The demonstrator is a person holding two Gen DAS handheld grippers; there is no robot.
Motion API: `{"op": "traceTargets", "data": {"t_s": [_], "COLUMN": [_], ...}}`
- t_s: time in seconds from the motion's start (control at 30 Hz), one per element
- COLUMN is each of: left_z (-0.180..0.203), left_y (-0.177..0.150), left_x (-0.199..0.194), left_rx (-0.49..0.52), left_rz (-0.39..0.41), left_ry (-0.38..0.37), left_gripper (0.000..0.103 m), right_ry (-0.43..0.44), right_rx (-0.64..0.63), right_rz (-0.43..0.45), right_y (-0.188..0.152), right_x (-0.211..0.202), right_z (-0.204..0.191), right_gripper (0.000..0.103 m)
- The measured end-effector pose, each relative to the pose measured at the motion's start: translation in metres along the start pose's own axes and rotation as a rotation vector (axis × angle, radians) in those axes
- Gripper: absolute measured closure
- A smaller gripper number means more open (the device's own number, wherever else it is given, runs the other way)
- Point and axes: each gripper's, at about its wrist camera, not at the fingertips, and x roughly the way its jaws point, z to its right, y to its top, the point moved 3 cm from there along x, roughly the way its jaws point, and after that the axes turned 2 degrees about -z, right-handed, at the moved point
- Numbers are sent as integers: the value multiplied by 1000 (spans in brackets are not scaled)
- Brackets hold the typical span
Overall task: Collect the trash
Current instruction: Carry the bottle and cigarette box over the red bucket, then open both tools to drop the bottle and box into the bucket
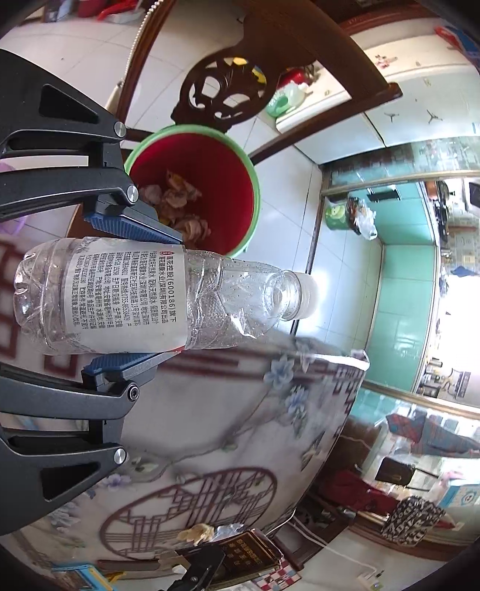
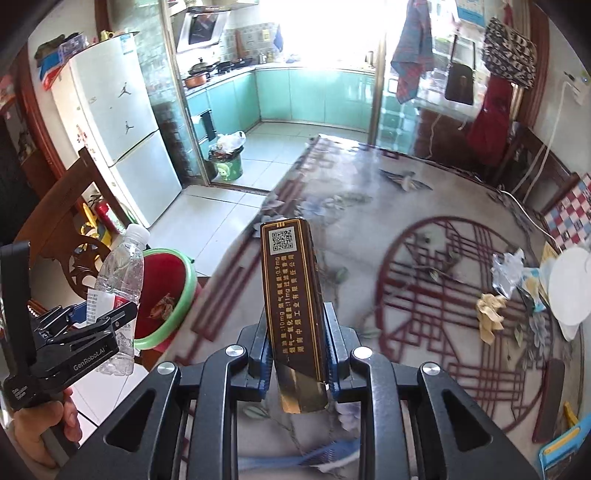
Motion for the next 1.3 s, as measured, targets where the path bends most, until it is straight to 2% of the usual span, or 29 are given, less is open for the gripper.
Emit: {"op": "traceTargets", "data": {"t_s": [0.17, 0.37, 0.6, 0.8, 1.3], "left_z": [-33, -66, -95, -116, -152], "left_y": [5, 11, 20, 27, 40], "left_x": [6, 18, 33, 43, 64], "left_rx": [-47, -90, -135, -167, -221], "left_rz": [-1, -9, -13, -15, -20], "left_ry": [29, 71, 106, 136, 168], "left_gripper": [53, 53, 52, 53, 53], "right_ry": [-4, 36, 168, 240, 279], "right_rx": [-54, -83, -138, -179, -254], "right_rz": [4, -17, -52, -108, -180], "right_y": [16, 30, 42, 43, 50], "right_x": [12, 32, 71, 111, 165], "right_z": [-31, -60, -108, -146, -193], "right_gripper": [82, 82, 82, 82, 82]}}
